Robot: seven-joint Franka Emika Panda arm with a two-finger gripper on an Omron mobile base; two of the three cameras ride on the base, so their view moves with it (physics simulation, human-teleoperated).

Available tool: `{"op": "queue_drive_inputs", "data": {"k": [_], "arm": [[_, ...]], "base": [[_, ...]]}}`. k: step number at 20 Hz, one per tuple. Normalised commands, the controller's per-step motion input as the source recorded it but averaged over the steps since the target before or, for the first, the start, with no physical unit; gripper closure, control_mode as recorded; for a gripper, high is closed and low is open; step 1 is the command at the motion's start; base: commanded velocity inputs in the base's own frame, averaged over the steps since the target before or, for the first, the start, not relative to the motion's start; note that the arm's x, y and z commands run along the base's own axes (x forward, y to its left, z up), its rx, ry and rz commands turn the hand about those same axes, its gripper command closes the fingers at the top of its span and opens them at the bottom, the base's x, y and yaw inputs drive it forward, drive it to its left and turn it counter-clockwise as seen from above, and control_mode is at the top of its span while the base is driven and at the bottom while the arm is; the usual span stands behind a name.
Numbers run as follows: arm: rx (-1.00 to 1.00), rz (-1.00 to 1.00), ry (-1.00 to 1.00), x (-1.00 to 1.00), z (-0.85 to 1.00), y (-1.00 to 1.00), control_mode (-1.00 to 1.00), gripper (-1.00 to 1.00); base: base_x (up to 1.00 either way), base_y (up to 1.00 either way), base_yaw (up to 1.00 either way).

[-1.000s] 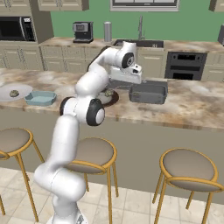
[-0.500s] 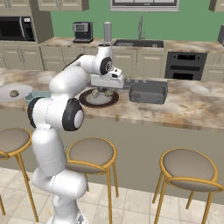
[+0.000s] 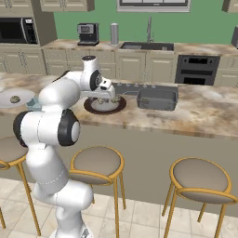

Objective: Place two dumplings into each of the tupperware containers and then place the containers in the fridge.

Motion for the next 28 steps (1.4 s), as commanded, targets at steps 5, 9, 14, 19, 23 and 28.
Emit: {"op": "queue_drive_inputs", "data": {"k": [5, 9, 14, 19, 23, 28], "arm": [[0.01, 0.00, 0.00, 0.52, 0.00, 0.26, -1.00, -1.00], [0.07, 0.00, 0.00, 0.59, 0.00, 0.11, -1.00, -1.00], [0.17, 0.05, 0.00, 0.32, -0.01, 0.00, -1.00, -1.00], [0.07, 0.01, -0.05, 0.28, -0.23, 0.00, -1.00, -1.00], [0.00, 0.01, -0.02, 0.25, -0.37, 0.00, -1.00, -1.00], [0.00, 0.02, 0.00, 0.27, -0.37, 0.04, -1.00, -1.00]], "base": [[0.00, 0.00, 0.00], [0.00, 0.00, 0.00], [0.00, 0.00, 0.00], [0.00, 0.00, 0.00], [0.00, 0.00, 0.00], [0.00, 0.00, 0.00]]}}
